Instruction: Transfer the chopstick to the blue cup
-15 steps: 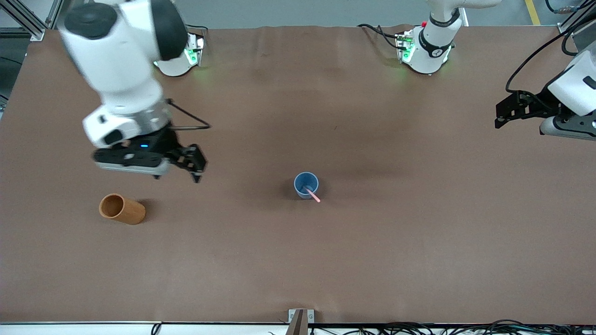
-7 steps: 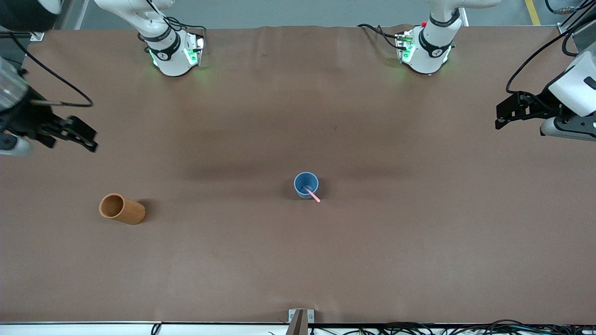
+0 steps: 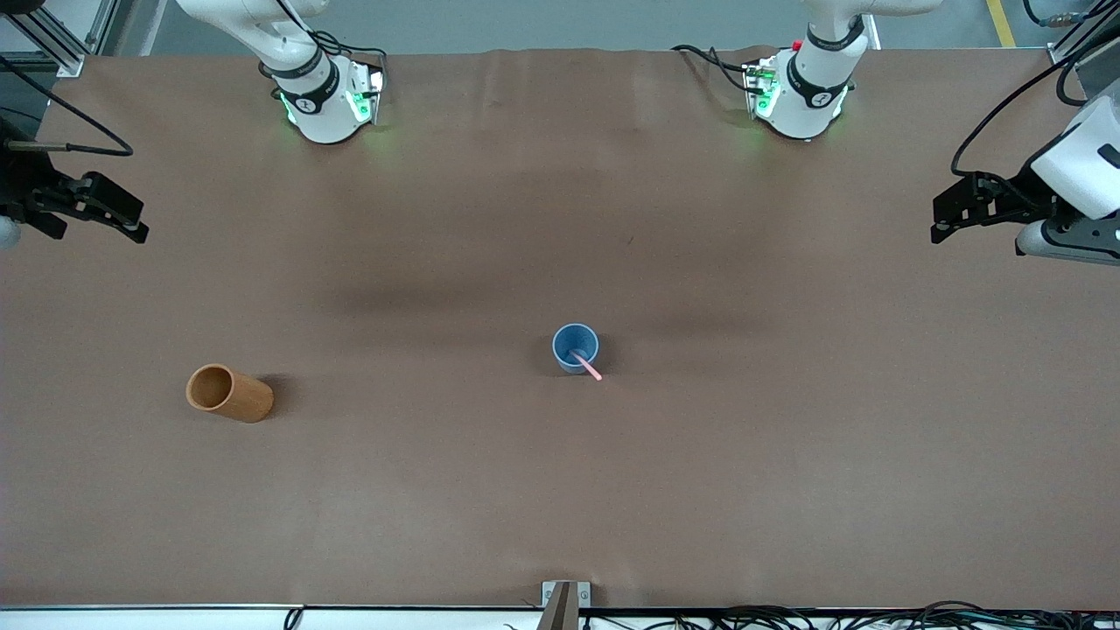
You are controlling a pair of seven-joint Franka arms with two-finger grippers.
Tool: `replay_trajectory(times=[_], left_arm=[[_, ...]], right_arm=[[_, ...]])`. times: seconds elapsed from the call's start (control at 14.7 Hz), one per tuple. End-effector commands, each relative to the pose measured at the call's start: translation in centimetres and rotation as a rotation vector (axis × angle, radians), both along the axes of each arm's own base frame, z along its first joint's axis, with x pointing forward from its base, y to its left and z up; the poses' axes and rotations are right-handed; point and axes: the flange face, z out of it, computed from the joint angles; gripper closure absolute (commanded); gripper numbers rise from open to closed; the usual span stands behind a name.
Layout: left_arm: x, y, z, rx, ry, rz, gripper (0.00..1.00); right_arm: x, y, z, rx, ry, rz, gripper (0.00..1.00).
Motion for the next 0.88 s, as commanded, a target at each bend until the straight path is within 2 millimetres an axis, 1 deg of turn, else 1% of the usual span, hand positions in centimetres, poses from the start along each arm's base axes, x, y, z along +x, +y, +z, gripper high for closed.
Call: replay_trajectory(times=[0.0, 0.07, 0.2, 0.41, 0.48, 0.68, 0.82], left_arm=[[0.3, 0.0, 0.5, -0.006, -0.01, 0.007, 0.0], [0.3, 0.1, 0.5, -0.008, -0.01, 0.009, 0.0], [0.3, 0.1, 0.5, -0.006, -0.01, 0.009, 0.0], [0.3, 0.1, 0.5, -0.006, -0.01, 0.009, 0.0], [0.3, 0.1, 0.5, -0.006, -0.01, 0.009, 0.0], [0.3, 0.0, 0.5, -0.006, -0.01, 0.006, 0.0], [0.3, 0.0, 0.5, -0.006, -0.01, 0.006, 0.0]], right_arm=[[-0.3, -1.0, 0.4, 0.02, -0.013, -0.002, 0.0], [0.1, -1.6, 0.2, 0.02, -0.013, -0.01, 0.0], [0.2, -1.9, 2.1, 0.021, -0.047, -0.016, 0.0], [0.1, -2.1, 1.8, 0.021, -0.036, -0.018, 0.0], [0.1, -2.6, 1.7, 0.021, -0.035, -0.001, 0.0], [0.1, -2.1, 1.7, 0.019, -0.034, 0.027, 0.0], [0.1, -1.5, 0.9, 0.02, -0.016, 0.031, 0.0]])
